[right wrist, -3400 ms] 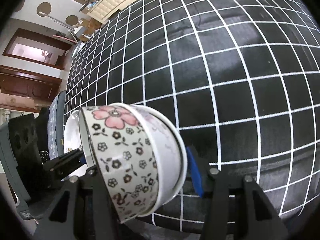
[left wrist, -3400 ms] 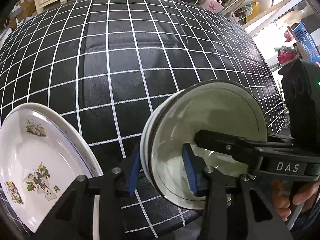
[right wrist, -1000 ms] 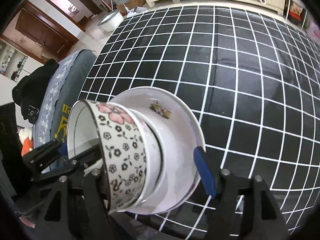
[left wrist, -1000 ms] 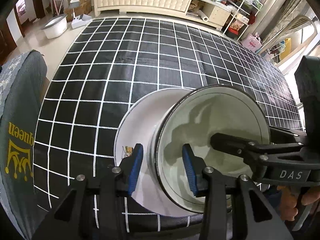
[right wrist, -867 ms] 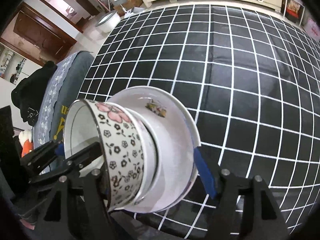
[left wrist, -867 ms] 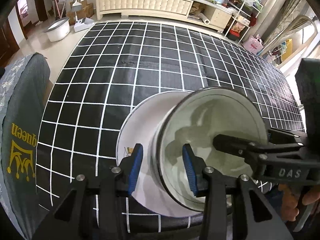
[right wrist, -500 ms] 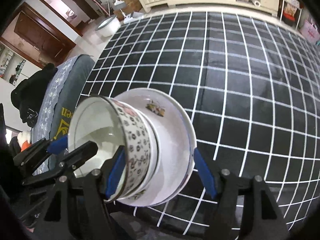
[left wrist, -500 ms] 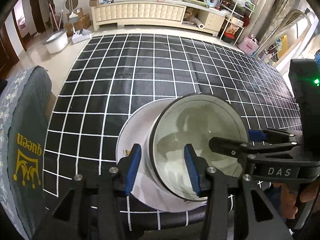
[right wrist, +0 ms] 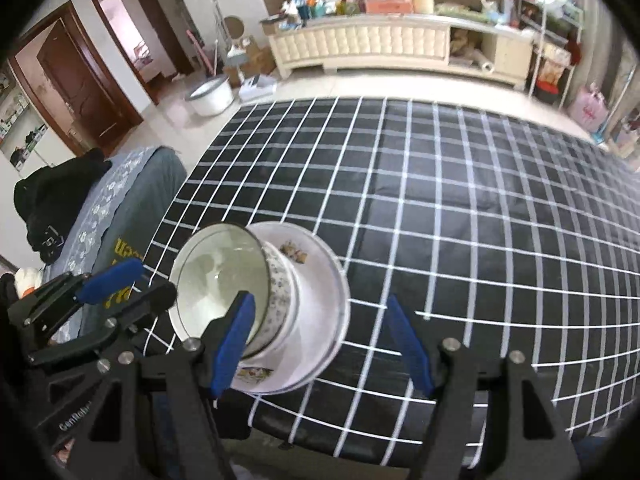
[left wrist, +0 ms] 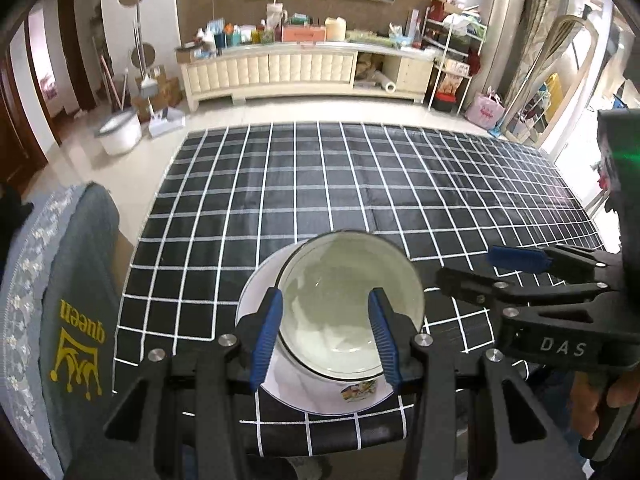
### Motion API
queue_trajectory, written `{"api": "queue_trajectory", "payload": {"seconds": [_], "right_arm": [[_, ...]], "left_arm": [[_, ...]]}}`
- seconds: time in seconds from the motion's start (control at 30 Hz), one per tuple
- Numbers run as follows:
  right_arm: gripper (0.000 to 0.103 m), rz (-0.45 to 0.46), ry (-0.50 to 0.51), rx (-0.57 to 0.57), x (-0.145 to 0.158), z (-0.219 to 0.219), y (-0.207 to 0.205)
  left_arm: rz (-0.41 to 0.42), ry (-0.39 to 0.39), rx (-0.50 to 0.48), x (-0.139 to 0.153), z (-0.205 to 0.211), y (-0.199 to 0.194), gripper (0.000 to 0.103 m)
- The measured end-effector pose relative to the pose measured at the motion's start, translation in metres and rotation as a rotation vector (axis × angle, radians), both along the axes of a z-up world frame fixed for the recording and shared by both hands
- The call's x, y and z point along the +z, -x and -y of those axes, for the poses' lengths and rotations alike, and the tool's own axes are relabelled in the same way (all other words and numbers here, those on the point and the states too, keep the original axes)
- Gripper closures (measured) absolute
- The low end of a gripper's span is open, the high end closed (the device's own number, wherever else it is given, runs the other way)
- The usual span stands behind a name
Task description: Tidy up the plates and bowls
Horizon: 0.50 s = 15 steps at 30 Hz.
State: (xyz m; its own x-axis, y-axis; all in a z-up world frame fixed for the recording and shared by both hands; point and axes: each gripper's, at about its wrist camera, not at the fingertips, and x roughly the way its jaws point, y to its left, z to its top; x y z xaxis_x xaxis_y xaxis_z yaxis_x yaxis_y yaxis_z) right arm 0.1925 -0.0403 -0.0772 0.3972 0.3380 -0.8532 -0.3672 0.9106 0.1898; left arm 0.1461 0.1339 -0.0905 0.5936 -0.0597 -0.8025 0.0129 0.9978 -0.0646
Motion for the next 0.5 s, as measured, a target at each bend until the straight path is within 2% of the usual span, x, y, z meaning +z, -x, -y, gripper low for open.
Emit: {"api": "queue_trajectory", "payload": {"seconds": [0.17, 0.3, 0.43, 0.47, 0.5], "right_arm": [[0.030, 0.110, 0.055, -0.047, 0.021, 0.018, 0.018], [0.028, 0.221, 0.082, -0.074, 0.043, 0.026, 0.038], [0.027, 0.327, 0.109, -0.085, 0.066, 0.034, 0.061], [0.027, 0.349, 0.113, -0.082, 0.071, 0.036, 0.067], [0.027, 0.370, 0.112, -0.083, 0.075, 0.038, 0.073]], "left_arm": [[0.073, -0.020, 0.026, 0.018, 0.008, 0.016, 0.061], [0.183, -0.032, 0.016, 0.039, 0.020, 0.041, 0.061], [0.242, -0.045, -0.003, 0.055, 0.033, 0.060, 0.061], [0.258, -0.054, -0.016, 0.060, 0.038, 0.066, 0.060], [0.273, -0.063, -0.028, 0.064, 0.043, 0.071, 0.051]]}}
